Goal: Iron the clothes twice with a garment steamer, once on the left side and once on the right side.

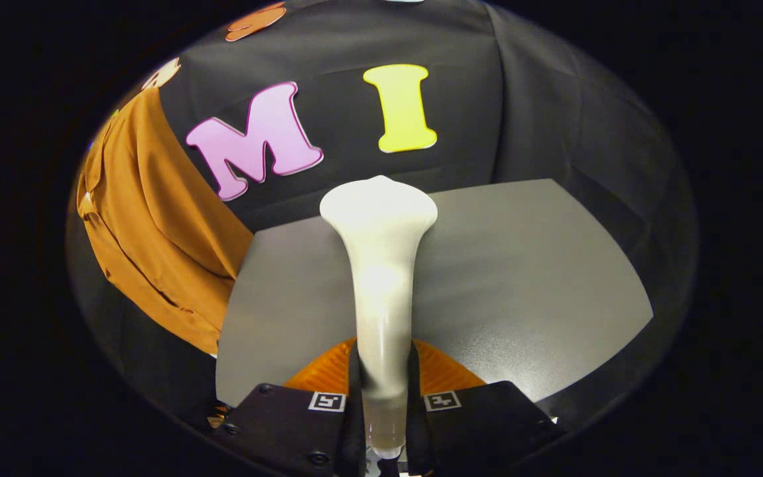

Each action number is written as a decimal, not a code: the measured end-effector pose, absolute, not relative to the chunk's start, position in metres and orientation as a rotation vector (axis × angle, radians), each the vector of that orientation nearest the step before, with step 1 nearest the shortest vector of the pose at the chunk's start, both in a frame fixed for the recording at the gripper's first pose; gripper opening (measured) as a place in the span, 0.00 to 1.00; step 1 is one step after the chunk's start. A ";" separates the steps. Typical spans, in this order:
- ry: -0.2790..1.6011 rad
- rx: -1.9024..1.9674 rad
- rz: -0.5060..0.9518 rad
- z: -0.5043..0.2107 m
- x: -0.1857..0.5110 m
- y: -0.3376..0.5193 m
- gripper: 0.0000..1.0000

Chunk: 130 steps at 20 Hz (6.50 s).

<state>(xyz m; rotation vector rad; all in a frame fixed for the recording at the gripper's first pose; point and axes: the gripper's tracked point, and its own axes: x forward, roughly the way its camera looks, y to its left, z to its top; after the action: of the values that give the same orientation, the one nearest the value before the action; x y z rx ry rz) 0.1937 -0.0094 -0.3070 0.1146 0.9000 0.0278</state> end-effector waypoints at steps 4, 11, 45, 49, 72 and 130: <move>0.696 0.117 -0.005 -0.262 0.181 -0.010 0.28; 0.484 0.096 0.080 -0.179 0.153 0.036 0.27; 0.488 -0.114 0.108 -0.277 0.176 0.277 0.28; 0.569 -0.102 0.077 -0.318 0.169 0.279 0.28; 0.846 -0.083 -0.029 -0.451 0.090 0.260 0.28; 0.709 -0.160 0.067 -0.438 0.078 0.443 0.28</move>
<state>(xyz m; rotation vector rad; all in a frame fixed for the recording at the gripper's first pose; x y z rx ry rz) 0.0784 0.4433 -0.4380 -0.1603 0.7095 0.0668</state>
